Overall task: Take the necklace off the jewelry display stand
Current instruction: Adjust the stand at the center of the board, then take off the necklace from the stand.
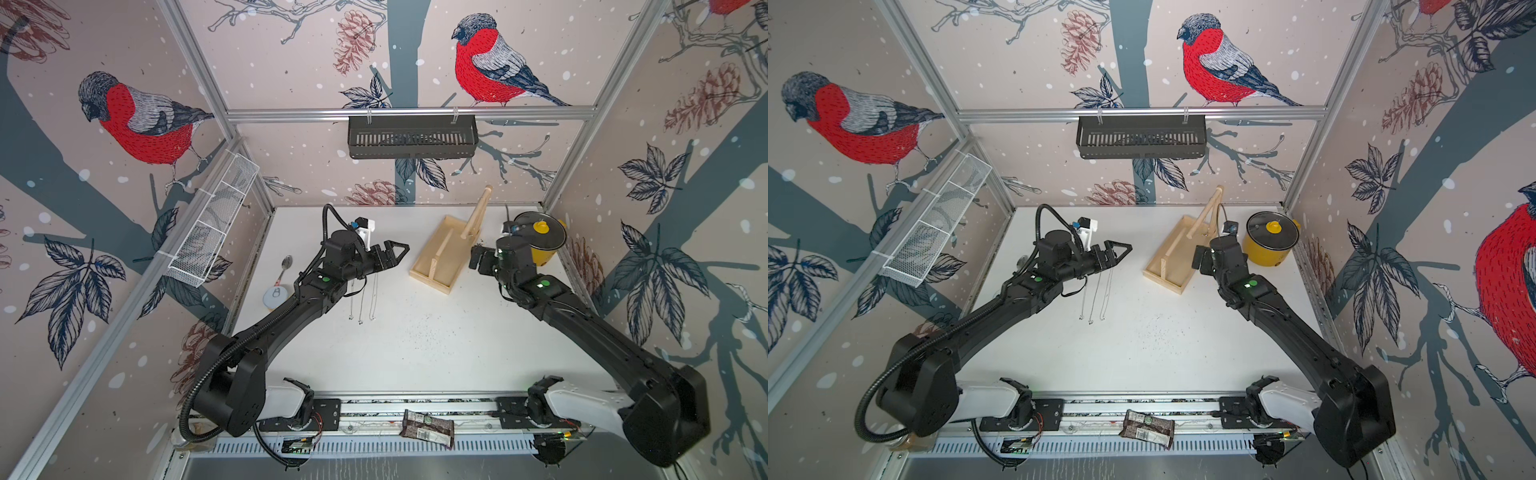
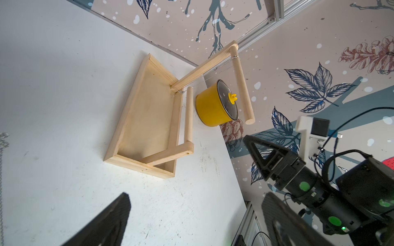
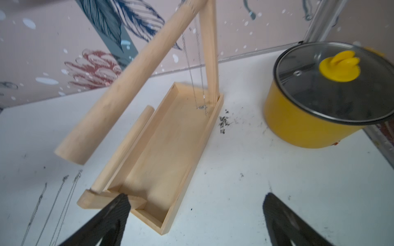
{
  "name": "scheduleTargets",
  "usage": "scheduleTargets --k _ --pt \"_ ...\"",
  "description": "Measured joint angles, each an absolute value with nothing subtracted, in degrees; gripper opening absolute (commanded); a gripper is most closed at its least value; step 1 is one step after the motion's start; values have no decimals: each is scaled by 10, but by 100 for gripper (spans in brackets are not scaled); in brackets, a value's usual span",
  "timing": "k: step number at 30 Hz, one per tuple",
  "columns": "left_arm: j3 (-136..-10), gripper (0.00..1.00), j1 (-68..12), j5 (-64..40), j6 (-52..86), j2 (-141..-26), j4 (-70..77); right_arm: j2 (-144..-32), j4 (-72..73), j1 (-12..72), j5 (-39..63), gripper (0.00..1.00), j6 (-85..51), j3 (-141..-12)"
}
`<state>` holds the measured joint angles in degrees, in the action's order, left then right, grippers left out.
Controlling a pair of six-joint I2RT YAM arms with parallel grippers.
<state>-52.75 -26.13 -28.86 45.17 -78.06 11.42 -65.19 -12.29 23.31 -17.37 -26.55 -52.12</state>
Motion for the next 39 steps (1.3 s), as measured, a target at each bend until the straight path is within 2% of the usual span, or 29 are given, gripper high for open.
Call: scheduleTargets --k 5,10,17,22,27,39 --pt "-553 97 -281 -289 457 -810 121 -653 -102 100 -114 95 -273 -538" --pt "-563 97 -291 -293 463 -823 134 -737 -53 41 -34 91 -283 -575" --pt "-564 97 -292 -298 465 -834 138 -832 32 30 54 86 -234 -597" --pt "-581 97 -292 -303 465 -858 144 -877 91 27 90 78 -186 -596" --pt "-593 97 -293 -317 479 -879 171 -911 146 15 134 71 -162 -596" --pt "-638 97 -296 -332 487 -931 185 -970 230 15 221 62 -133 -627"
